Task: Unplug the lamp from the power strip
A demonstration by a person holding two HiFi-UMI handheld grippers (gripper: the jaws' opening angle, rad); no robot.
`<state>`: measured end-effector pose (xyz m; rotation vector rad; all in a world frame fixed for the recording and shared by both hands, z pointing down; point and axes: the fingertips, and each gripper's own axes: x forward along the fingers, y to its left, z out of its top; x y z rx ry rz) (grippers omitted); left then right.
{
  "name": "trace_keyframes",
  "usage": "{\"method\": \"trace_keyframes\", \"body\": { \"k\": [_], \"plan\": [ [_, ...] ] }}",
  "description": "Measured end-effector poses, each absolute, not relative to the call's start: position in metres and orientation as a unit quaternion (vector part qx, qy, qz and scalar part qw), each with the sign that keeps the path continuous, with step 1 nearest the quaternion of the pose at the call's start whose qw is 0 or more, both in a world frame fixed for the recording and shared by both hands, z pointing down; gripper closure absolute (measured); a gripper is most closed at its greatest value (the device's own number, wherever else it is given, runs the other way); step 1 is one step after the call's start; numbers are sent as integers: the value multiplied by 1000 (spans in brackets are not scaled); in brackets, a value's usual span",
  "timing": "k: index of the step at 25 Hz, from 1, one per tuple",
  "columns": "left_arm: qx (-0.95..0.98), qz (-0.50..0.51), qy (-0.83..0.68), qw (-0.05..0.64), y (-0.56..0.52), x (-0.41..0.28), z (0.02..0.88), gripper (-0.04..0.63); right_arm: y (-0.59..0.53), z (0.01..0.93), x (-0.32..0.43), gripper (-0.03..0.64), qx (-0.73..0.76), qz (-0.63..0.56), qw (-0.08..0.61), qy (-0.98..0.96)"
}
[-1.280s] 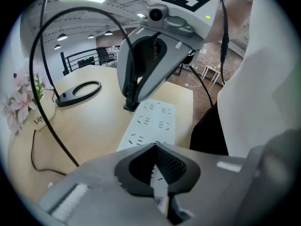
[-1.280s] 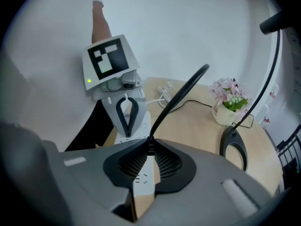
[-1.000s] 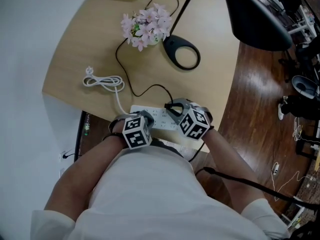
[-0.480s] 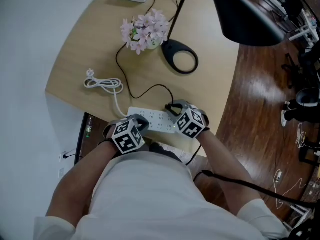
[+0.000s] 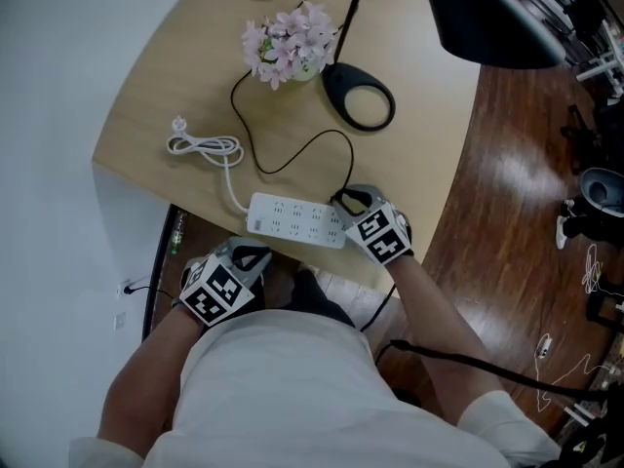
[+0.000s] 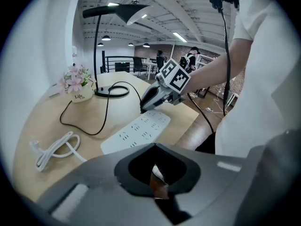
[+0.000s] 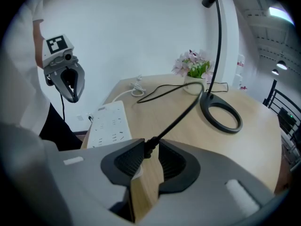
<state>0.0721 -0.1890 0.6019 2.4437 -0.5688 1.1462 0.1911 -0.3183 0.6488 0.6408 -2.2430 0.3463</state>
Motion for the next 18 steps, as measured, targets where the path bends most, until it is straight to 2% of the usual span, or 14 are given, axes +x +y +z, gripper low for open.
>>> {"method": "trace_keyframes", "body": {
  "k": [12,18],
  "plan": [
    [905,332,-218,151,-154,7,548,591,-267,627,216,505,368,147,384,-834],
    [930,234,-222,174,-94,-67,501,591,-170,573,169,505,435,174,324,-822]
  ]
}}
